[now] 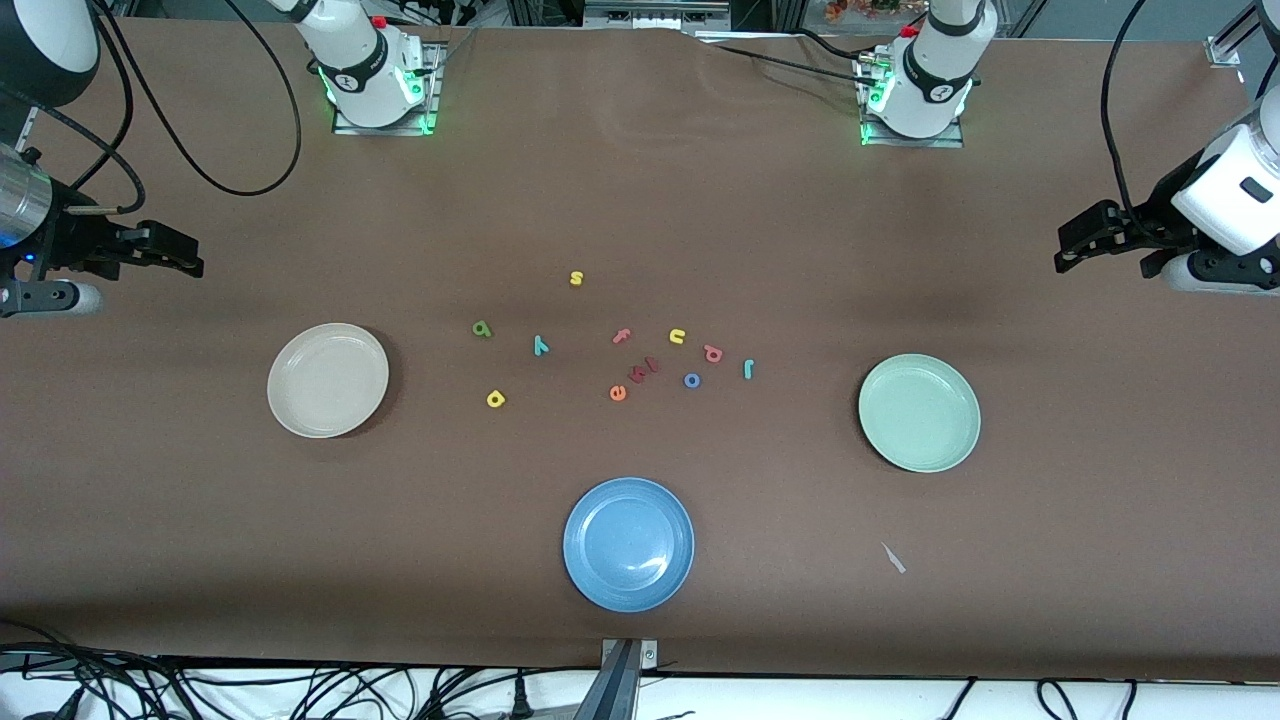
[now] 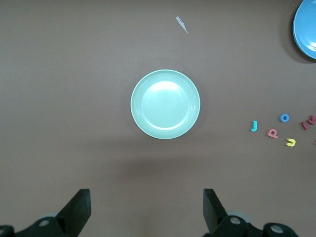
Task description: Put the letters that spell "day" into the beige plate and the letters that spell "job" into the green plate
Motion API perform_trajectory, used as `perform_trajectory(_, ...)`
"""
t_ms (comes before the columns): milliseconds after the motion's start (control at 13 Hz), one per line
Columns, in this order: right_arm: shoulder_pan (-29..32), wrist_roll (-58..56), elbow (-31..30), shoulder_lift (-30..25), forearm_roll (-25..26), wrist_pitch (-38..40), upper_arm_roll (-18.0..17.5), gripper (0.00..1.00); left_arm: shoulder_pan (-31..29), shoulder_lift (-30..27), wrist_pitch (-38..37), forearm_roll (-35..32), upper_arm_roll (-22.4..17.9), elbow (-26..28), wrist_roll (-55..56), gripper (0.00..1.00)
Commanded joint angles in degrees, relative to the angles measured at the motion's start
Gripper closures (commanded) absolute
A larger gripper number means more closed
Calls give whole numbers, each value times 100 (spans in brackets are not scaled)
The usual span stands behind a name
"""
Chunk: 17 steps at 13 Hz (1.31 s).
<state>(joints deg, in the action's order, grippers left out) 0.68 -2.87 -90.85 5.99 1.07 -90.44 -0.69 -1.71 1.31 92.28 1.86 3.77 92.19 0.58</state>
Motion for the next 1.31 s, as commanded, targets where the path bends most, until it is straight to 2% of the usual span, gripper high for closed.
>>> perform_trajectory(0, 28, 58, -12, -36, 25, 36, -37, 0, -23, 71, -132, -98, 27, -254, -110, 0)
perform_trajectory(1004, -42, 50, 23, -36, -45, 141, -125, 0, 48, 80, -132, -80, 71, -289, -119, 0)
perform_trajectory(1235, -278, 41, 32, -27, -54, 132, -195, 0, 48, 71, -132, -80, 272, -289, -119, 0)
